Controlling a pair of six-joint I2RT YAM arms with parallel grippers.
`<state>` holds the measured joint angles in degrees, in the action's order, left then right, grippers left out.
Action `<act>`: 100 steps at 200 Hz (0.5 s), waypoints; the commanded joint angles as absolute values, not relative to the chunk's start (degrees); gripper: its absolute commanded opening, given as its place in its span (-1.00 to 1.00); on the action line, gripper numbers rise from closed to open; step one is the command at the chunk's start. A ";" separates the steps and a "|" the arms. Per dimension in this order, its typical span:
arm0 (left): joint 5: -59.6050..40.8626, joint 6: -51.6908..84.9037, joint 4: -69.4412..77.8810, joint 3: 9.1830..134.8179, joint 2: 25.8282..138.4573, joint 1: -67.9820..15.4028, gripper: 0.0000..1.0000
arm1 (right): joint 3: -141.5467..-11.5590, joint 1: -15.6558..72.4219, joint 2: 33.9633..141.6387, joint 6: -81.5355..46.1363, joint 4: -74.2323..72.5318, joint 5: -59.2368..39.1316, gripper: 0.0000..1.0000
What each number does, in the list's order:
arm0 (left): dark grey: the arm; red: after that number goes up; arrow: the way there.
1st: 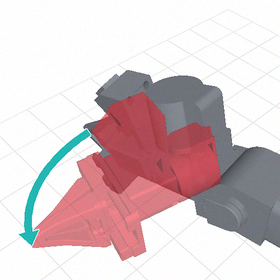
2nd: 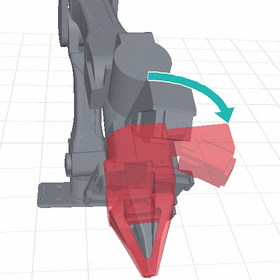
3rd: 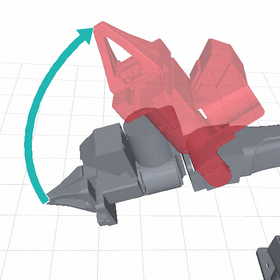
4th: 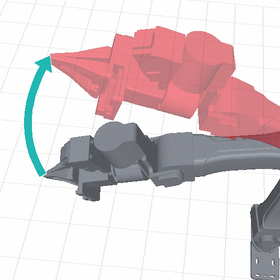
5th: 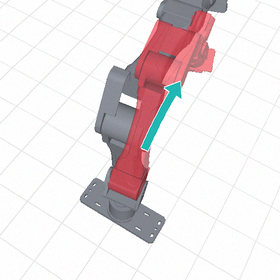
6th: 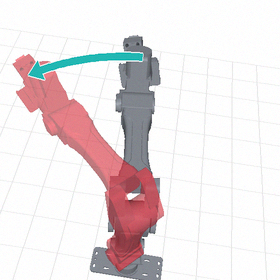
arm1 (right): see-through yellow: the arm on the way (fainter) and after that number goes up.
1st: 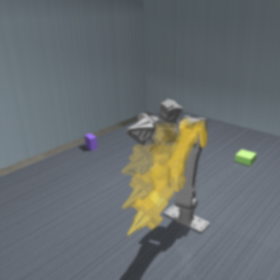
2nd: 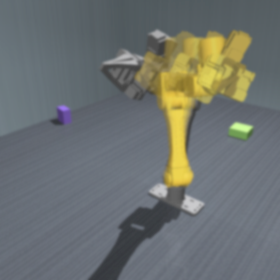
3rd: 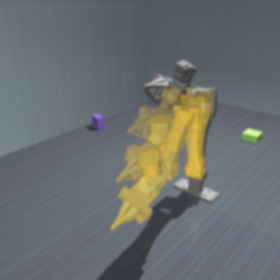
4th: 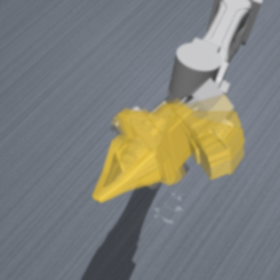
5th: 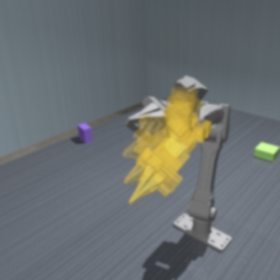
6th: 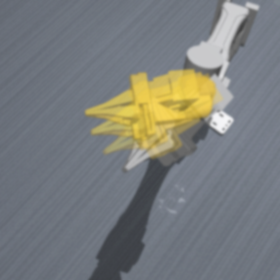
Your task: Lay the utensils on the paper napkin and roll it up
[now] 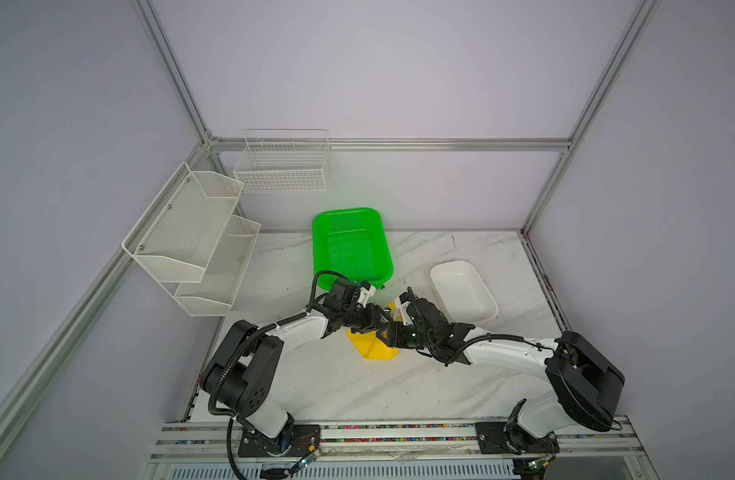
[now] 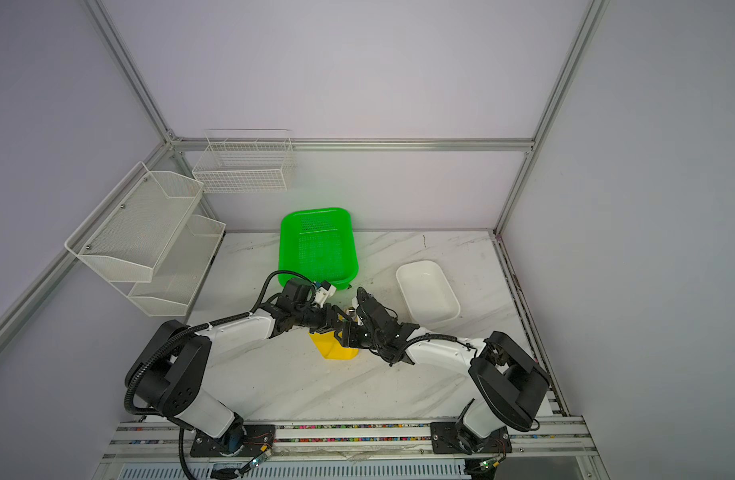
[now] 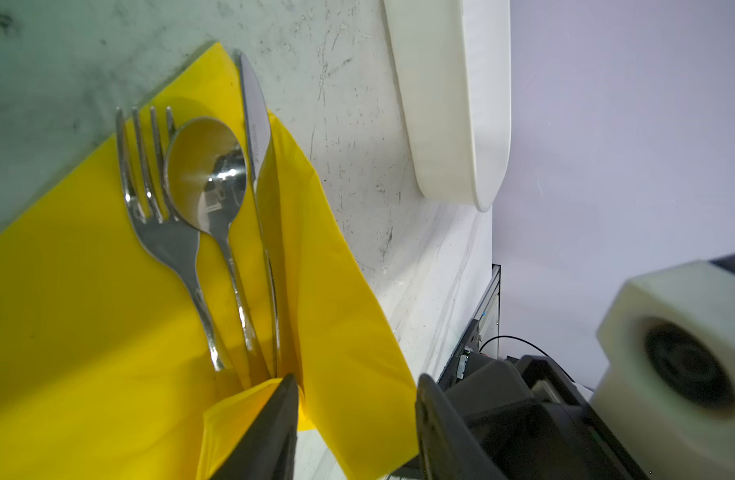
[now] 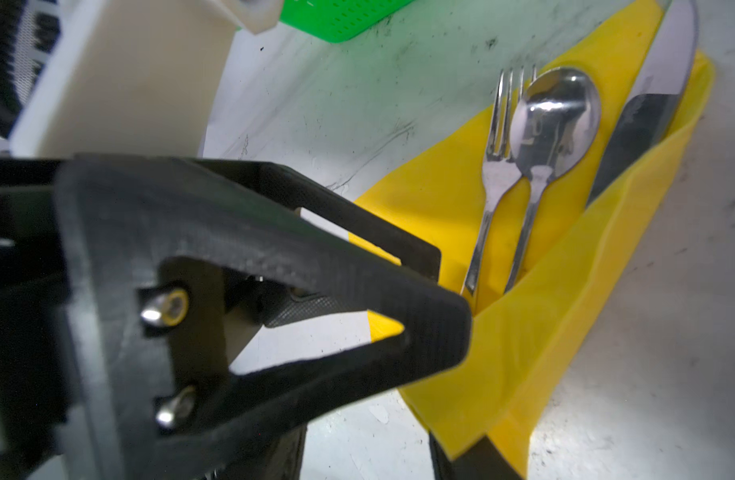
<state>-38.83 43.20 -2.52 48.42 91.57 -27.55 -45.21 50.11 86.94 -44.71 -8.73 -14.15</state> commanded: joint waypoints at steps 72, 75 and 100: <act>-45.26 42.38 -1.11 49.42 93.63 -26.98 0.09 | -46.10 49.58 89.04 -45.33 -12.92 -13.62 -0.03; -45.26 42.10 -1.79 49.62 93.80 -26.98 0.09 | -46.07 49.63 89.05 -45.27 -12.92 -13.60 -0.02; -44.65 40.05 -4.79 50.39 94.29 -26.98 0.06 | -46.05 49.63 89.21 -45.24 -13.00 -13.80 -0.03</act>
